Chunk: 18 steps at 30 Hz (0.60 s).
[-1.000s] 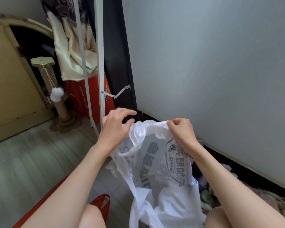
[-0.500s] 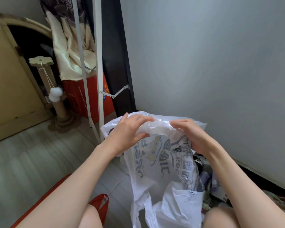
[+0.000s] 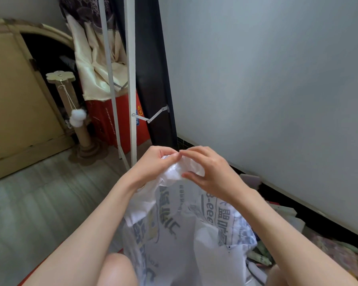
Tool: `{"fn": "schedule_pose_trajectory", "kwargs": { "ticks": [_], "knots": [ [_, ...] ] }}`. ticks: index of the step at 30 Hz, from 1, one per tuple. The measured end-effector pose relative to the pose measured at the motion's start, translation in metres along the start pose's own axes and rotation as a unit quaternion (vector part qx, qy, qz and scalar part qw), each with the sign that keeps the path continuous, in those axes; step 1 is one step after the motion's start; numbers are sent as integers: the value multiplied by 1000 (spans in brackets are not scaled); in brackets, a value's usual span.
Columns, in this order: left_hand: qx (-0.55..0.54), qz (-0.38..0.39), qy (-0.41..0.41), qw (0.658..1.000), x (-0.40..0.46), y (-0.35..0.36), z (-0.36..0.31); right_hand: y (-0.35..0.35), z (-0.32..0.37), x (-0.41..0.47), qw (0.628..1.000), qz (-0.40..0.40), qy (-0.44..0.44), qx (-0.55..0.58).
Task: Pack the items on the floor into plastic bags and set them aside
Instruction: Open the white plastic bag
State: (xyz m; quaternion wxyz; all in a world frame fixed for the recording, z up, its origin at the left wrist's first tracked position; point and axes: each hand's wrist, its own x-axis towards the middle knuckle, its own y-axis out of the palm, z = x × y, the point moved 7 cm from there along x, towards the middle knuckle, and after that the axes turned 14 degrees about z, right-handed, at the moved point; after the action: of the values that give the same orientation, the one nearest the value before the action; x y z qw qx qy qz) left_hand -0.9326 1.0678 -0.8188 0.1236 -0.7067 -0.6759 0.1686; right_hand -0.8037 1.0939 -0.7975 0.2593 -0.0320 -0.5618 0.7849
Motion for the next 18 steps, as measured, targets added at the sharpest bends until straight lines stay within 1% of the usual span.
{"fn": "schedule_pose_trajectory", "kwargs": {
  "ticks": [3,5,7,9,11,13,14,15,16,18],
  "knots": [
    [-39,-20,8,999,-2,-8,2,4,0,6,999,-27,13,31],
    [-64,-41,14,997,-4,-12,3,5,6,9,998,-52,-7,39],
    [-57,-62,23,996,-5,-14,3,6,6,11,996,-80,7,43],
    [5,-101,46,994,-6,-19,1,5,-4,12,991,-90,78,54],
    [97,-166,85,978,-11,-28,-7,4,-23,9,977,-79,163,110],
    [197,-235,156,939,-19,-35,-23,5,-41,3,953,-65,230,187],
    [246,-245,188,919,-22,-34,-30,4,-49,-1,941,-72,255,212],
    [289,-229,208,906,-21,-29,-35,2,-55,-4,928,-87,276,236],
    [319,-190,215,903,-18,-19,-36,0,-61,-8,915,-106,288,261],
    [343,-96,183,917,-10,2,-33,-2,-69,-11,892,-135,292,318]
  ]
}}
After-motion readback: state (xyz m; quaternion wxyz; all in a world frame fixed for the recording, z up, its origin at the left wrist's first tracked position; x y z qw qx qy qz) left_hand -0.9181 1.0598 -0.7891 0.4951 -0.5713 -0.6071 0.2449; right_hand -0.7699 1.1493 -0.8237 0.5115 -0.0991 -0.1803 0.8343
